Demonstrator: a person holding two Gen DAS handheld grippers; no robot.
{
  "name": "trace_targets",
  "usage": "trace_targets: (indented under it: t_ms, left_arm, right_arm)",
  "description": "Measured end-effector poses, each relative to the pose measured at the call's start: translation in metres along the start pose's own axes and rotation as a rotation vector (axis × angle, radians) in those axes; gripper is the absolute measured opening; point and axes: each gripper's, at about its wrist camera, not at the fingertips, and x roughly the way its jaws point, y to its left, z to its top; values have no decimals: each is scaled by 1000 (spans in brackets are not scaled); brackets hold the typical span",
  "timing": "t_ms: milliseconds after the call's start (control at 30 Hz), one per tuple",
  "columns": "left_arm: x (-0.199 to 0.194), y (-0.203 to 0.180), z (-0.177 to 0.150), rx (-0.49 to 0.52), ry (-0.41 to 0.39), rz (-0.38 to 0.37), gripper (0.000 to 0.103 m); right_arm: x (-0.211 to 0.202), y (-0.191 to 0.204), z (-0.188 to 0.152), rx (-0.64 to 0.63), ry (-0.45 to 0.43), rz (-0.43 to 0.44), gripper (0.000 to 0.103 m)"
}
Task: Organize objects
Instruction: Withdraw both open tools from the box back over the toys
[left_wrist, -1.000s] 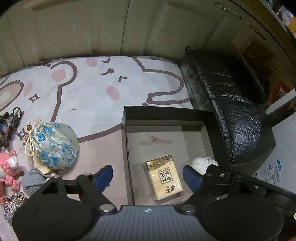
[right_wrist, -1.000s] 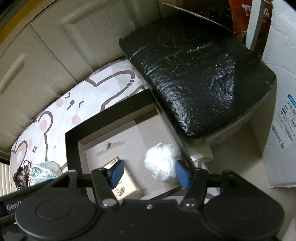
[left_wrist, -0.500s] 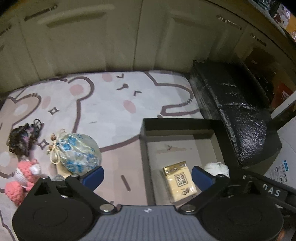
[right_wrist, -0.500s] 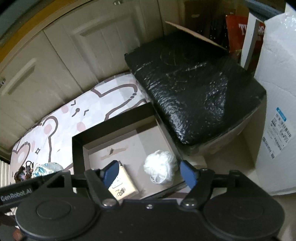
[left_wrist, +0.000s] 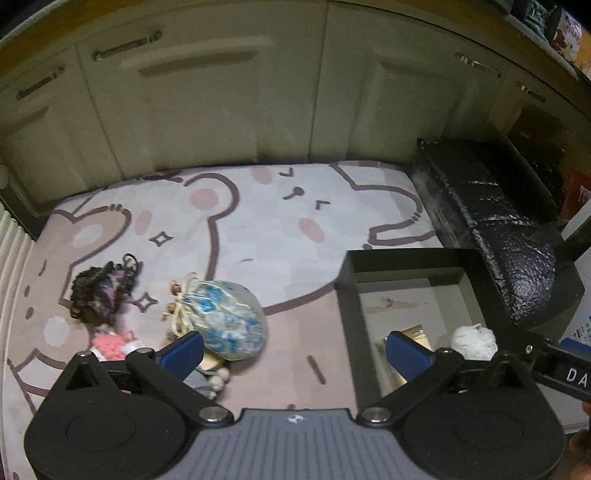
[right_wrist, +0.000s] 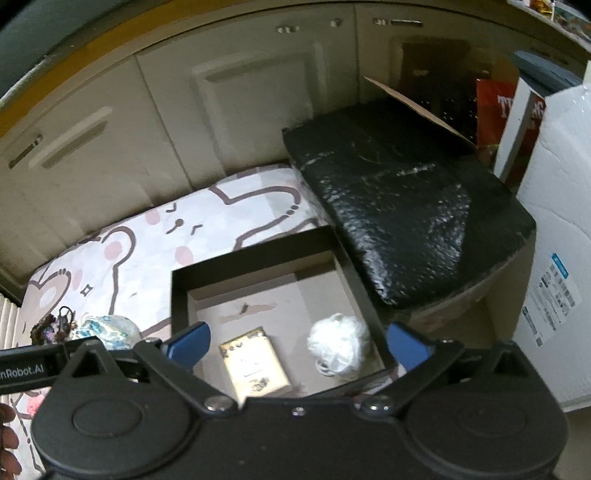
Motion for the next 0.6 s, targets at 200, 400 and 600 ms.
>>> trace_targets:
  t_ms: [200, 400, 600]
  left_arm:
    - [-8, 26, -2, -11, -17, 34, 103]
    - [-15, 54, -6, -41, -25, 65, 103]
    - [-19, 84, -9, -73, -33, 95, 103]
  right_arm:
    - [-3, 25, 0, -39, -6, 25, 103]
    - [-3, 55, -1, -79, -1, 51, 103]
    - [-3, 84, -5, -128, 2, 82, 103]
